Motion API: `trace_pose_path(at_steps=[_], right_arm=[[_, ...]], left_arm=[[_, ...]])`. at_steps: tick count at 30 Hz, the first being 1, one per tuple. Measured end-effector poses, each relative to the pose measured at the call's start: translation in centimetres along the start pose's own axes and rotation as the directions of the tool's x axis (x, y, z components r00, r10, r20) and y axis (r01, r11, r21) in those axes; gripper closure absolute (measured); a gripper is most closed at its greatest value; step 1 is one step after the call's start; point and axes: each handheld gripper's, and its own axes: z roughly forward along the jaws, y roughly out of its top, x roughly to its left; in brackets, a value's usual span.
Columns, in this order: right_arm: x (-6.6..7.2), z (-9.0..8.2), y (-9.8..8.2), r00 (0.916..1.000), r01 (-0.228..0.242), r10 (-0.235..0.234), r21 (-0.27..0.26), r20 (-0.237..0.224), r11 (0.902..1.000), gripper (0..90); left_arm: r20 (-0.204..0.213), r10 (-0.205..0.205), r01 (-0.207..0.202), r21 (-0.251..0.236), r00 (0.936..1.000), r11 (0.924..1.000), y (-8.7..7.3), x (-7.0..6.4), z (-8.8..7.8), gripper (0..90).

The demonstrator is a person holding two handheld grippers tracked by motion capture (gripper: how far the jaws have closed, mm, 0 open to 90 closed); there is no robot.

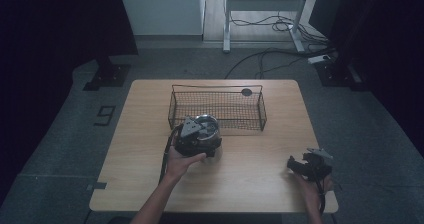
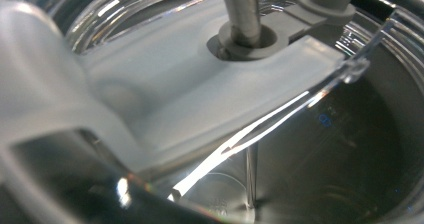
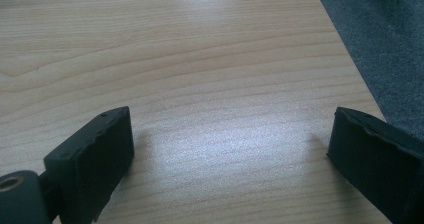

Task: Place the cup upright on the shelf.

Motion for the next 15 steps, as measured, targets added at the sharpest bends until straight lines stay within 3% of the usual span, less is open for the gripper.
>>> trace_pose_path(at_steps=[15], right_arm=[[-0.01, 0.0, 0.0, 1.0, -0.001, 0.001, -0.001, 0.001, 1.0, 4.4]], left_arm=[[-0.003, -0.013, 0.013, -0.012, 0.9999, 0.9998, 0.85, 1.04, -0.65, 3.8]])
